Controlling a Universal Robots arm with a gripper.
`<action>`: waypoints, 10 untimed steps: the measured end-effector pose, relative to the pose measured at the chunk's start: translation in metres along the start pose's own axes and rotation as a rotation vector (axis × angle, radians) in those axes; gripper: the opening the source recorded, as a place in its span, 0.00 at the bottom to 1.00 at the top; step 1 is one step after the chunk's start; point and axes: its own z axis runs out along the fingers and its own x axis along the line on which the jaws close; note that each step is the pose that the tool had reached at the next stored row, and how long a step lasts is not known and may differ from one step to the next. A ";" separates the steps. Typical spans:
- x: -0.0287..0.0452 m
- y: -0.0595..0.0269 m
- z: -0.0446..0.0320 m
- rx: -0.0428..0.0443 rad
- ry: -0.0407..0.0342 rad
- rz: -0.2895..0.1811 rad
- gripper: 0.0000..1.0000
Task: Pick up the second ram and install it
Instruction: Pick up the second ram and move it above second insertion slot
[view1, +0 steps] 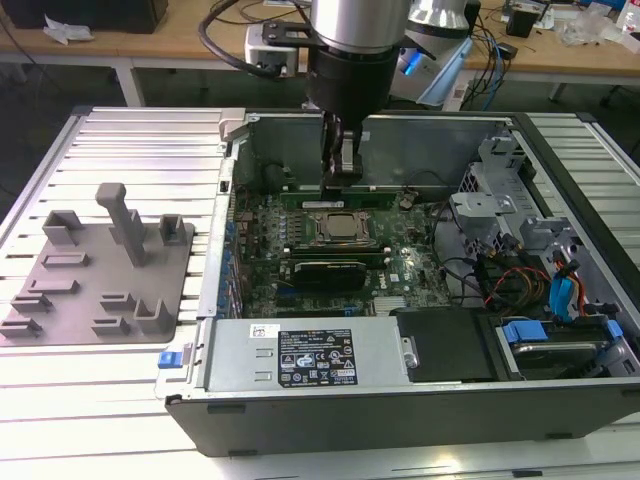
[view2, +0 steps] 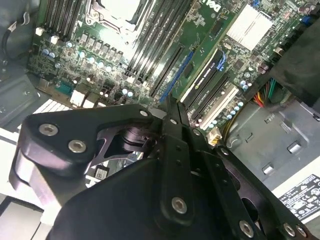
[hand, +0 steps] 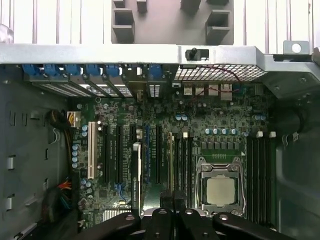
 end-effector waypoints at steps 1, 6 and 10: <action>0.0000 -0.0009 0.0021 -0.0005 -0.0001 0.000 0.09; 0.0001 -0.0068 0.0105 -0.0049 0.0000 0.000 0.09; 0.0000 -0.0098 0.0171 -0.0065 0.0001 0.000 0.09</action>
